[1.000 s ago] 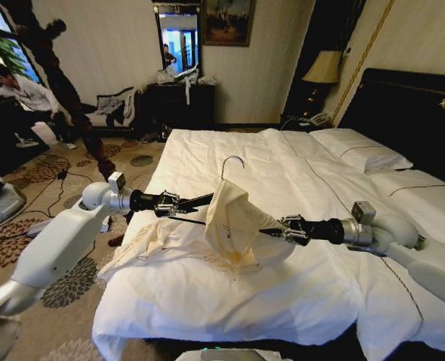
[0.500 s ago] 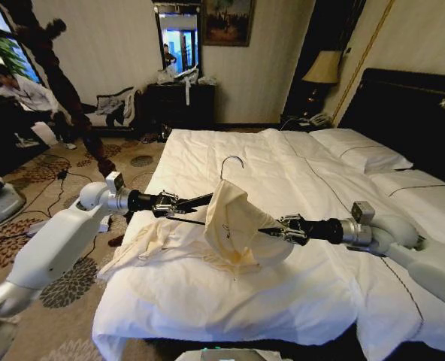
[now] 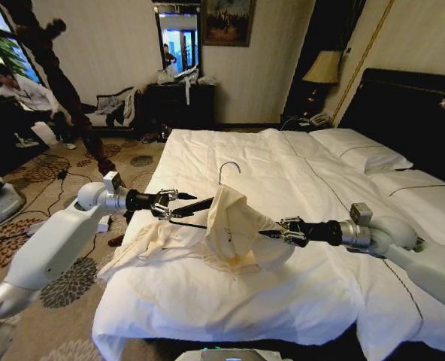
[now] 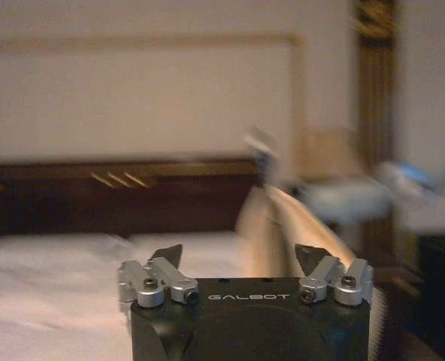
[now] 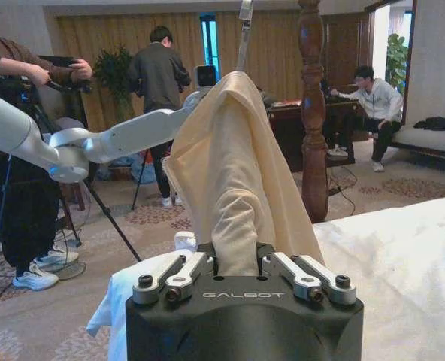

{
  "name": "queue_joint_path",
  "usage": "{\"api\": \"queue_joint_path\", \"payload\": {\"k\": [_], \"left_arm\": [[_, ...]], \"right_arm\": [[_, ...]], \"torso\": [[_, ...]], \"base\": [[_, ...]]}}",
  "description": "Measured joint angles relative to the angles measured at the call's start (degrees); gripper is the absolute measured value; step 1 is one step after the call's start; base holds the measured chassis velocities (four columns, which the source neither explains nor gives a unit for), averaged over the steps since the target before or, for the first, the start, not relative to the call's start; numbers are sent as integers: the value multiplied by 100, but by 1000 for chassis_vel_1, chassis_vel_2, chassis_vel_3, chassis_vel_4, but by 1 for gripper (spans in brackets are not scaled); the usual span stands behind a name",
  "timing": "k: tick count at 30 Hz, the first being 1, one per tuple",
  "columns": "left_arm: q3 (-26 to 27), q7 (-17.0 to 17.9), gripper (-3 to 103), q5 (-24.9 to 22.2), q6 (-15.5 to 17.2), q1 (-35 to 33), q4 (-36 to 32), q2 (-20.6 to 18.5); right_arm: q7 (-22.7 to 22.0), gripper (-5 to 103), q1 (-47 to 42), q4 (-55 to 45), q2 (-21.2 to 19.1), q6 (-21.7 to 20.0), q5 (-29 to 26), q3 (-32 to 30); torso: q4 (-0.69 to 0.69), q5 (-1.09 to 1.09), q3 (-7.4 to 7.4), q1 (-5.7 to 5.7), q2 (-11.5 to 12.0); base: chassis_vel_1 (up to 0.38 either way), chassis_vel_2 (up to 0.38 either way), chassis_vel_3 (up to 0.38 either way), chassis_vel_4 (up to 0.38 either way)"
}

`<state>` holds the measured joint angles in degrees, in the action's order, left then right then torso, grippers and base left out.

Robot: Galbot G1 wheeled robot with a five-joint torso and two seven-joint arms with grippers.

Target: Pick up the clothes from the bed and hang them on the clothes hanger.

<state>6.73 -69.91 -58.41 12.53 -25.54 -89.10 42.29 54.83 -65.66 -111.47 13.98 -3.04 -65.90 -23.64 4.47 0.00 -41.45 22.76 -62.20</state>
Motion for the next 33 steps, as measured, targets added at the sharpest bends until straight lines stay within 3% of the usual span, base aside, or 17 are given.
{"api": "queue_joint_path", "payload": {"k": [2, 3, 5, 6, 9, 10, 13, 14, 16, 17, 18, 20, 22, 23, 27, 31, 33], "left_arm": [[159, 1194, 93, -358, -182, 8, 166, 42], [255, 2027, 98, -490, -281, -6, 275, 59], [460, 3372, 100, -563, -452, -160, 435, 56], [460, 3372, 100, -563, -452, -160, 435, 56], [1119, 4745, 100, -379, -566, -960, 460, -30], [1119, 4745, 100, -379, -566, -960, 460, -30], [1783, 5207, 100, -18, -667, -2271, -71, -31], [1783, 5207, 100, -18, -667, -2271, -71, -31], [2266, 5329, 100, 351, -792, -3296, -539, 165], [2334, 5346, 100, 402, -815, -3438, -613, 206], [2598, 5373, 100, 651, -910, -4002, -905, 411], [2735, 5412, 100, 858, -990, -4337, -1088, 586], [2909, 5547, 100, 1400, -1209, -5212, -1553, 1139], [2909, 5547, 100, 1400, -1209, -5212, -1553, 1139], [2935, 5895, 100, 2159, -1102, -5768, -1938, 1637], [2949, 6070, 100, 2557, -925, -5821, -1993, 1684], [2976, 6177, 100, 2735, -666, -5686, -1852, 1552]], "right_arm": [[2, 21, -2, -89, 28, 31, -18, -47], [2, 21, 5, -157, 47, 53, -29, -76], [2, 21, 44, -295, 73, 89, -62, -128], [2, 21, 44, -295, 73, 89, -62, -128], [12, 21, 106, -456, 90, 145, -97, -283], [12, 21, 106, -456, 90, 145, -97, -283], [-174, 21, 92, -539, 130, 268, -33, -450], [-174, 21, 92, -539, 130, 268, -33, -450], [-469, 21, 62, -593, 181, 370, -5, -481], [-507, 21, 57, -601, 191, 383, -4, -481], [-646, 21, 44, -617, 244, 422, 8, -478], [-710, 21, 34, -622, 282, 440, 31, -462], [-788, 21, 2, -610, 379, 470, 174, -388], [-788, 21, 2, -610, 379, 470, 174, -388], [-758, 21, -2, -538, 452, 481, 266, -319], [-702, 21, 3, -487, 496, 483, 312, -281], [-662, 21, -8, -461, 540, 491, 372, -261]], "torso": [[0, 1, 0, 0, 0], [0, 0, 0, 0, 0], [1, 1, 0, 0, 0], [1, 1, 0, 0, 0], [-2, -5, 0, 1, 0], [-2, -5, 0, 1, 0], [-5, -1, 0, -1, 0], [-5, -1, 0, -1, 0], [-1, -6, 1, -1, -1], [-1, -4, 1, -1, -1], [-3, 3, 1, -1, 0], [-3, 0, 1, -1, -1], [-2, 2, 2, -1, -1], [-2, 2, 2, -1, -1], [-1, 2, 1, -2, -1], [-1, 1, 1, -1, -1], [0, 1, 1, -1, -1]], "base": [[0, 0, 0, 0], [0, 0, 0, 0], [0, 0, 0, 0], [0, 0, 0, 0], [0, 0, 0, 0], [0, 0, 0, 0], [0, 0, 0, 0], [0, 0, 0, 0], [0, 0, 0, 0], [0, 0, 0, 0], [0, 0, 0, 0], [0, 0, 0, 0], [0, 0, 0, 0], [0, 0, 0, 0], [0, 0, 0, 0], [0, 0, 0, 0], [0, 0, 0, 0]]}}
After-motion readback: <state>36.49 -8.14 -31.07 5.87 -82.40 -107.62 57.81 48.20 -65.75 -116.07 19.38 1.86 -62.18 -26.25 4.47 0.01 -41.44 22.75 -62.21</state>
